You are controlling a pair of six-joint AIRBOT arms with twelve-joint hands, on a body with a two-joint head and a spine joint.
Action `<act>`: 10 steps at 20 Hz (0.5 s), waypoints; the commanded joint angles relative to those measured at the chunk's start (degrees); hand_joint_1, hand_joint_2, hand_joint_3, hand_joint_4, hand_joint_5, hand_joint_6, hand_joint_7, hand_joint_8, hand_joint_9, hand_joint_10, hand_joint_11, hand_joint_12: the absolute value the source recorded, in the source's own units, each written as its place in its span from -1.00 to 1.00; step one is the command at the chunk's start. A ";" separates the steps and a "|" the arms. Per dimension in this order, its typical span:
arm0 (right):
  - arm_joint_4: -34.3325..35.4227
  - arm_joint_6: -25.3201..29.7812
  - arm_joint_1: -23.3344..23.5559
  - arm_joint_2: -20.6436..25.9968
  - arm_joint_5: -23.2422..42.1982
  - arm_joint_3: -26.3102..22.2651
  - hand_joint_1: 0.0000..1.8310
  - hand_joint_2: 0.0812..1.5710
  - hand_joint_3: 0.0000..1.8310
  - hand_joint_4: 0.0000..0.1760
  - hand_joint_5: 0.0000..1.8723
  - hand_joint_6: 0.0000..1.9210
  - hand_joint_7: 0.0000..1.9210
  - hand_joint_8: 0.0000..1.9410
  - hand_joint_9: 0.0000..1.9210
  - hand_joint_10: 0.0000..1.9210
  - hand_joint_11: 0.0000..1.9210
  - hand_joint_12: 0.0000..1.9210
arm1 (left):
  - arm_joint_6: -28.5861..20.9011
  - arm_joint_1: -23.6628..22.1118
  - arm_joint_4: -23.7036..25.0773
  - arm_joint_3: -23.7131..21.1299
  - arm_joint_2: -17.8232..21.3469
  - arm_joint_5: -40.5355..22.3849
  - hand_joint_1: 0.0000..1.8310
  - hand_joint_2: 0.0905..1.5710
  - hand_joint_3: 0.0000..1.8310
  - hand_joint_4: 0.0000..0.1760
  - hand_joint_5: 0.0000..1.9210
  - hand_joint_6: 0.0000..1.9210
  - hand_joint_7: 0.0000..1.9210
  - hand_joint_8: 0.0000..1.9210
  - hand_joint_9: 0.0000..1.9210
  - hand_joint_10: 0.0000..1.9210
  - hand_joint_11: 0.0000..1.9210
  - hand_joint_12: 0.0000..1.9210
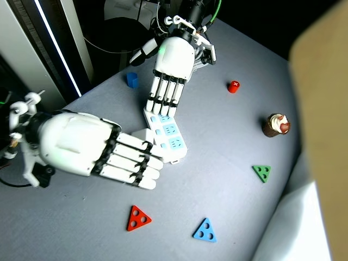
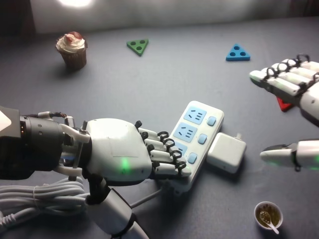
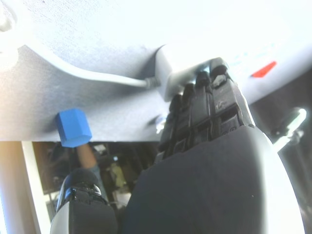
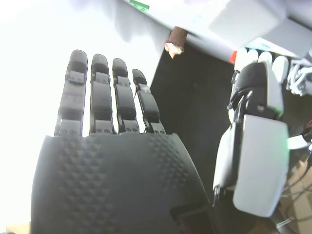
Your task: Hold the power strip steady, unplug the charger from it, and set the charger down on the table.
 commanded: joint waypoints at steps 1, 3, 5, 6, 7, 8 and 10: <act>-0.58 1.05 0.19 1.69 6.13 -0.09 -0.74 0.16 -0.99 -1.00 -0.93 -1.00 -0.85 -0.99 -0.83 -0.99 -0.86 -0.90 | -0.19 -0.13 -0.02 -0.15 -0.14 -2.49 -1.00 0.11 -1.00 -1.00 -0.89 -1.00 -0.87 -1.00 -0.88 -1.00 -0.86 -0.99; -0.77 4.10 0.00 4.80 5.86 -0.77 -0.81 0.17 -0.99 -1.00 -0.93 -1.00 -0.85 -1.00 -0.84 -1.00 -0.87 -0.91 | -0.20 -0.85 -0.21 -0.04 -0.06 -2.57 -1.00 0.12 -1.00 -1.00 -0.87 -0.99 -0.86 -0.99 -0.87 -0.99 -0.85 -0.99; -0.86 5.17 -0.35 7.08 5.84 -0.96 -0.86 0.19 -0.99 -1.00 -0.97 -1.00 -0.89 -1.00 -0.86 -1.00 -0.89 -0.92 | -0.21 -1.93 -0.21 0.25 0.06 -2.99 -1.00 0.11 -1.00 -1.00 -0.88 -1.00 -0.87 -1.00 -0.87 -1.00 -0.86 -0.99; -0.83 5.18 -0.55 7.93 5.84 -1.06 -0.85 0.19 -0.99 -1.00 -0.96 -1.00 -0.88 -1.00 -0.85 -0.99 -0.87 -0.92 | -0.27 -2.59 -0.21 0.42 0.12 -3.28 -1.00 0.11 -1.00 -1.00 -0.88 -1.00 -0.87 -1.00 -0.87 -1.00 -0.86 -0.99; -0.79 5.73 -0.74 8.42 5.85 -1.06 -0.86 0.20 -0.99 -1.00 -0.94 -0.99 -0.86 -0.99 -0.83 -0.99 -0.85 -0.91 | -0.34 -3.32 -0.20 0.51 0.26 -3.37 -1.00 0.10 -1.00 -1.00 -0.88 -1.00 -0.86 -0.99 -0.86 -0.99 -0.85 -0.98; -0.79 6.55 -0.92 8.55 5.86 -0.95 -0.88 0.21 -0.99 -1.00 -0.94 -0.99 -0.85 -0.99 -0.83 -0.99 -0.85 -0.91 | -0.52 -4.00 -0.20 0.58 0.41 -3.50 -1.00 0.10 -1.00 -1.00 -0.88 -1.00 -0.86 -0.99 -0.86 -0.99 -0.85 -0.98; -1.19 9.50 -0.94 8.24 7.38 -0.76 -0.95 0.22 -0.99 -1.00 -0.94 -0.99 -0.85 -0.99 -0.82 -0.99 -0.86 -0.92 | -1.77 -6.01 0.40 0.83 0.60 -4.21 -1.00 0.11 -1.00 -1.00 -0.88 -1.00 -0.86 -1.00 -0.86 -0.99 -0.86 -0.99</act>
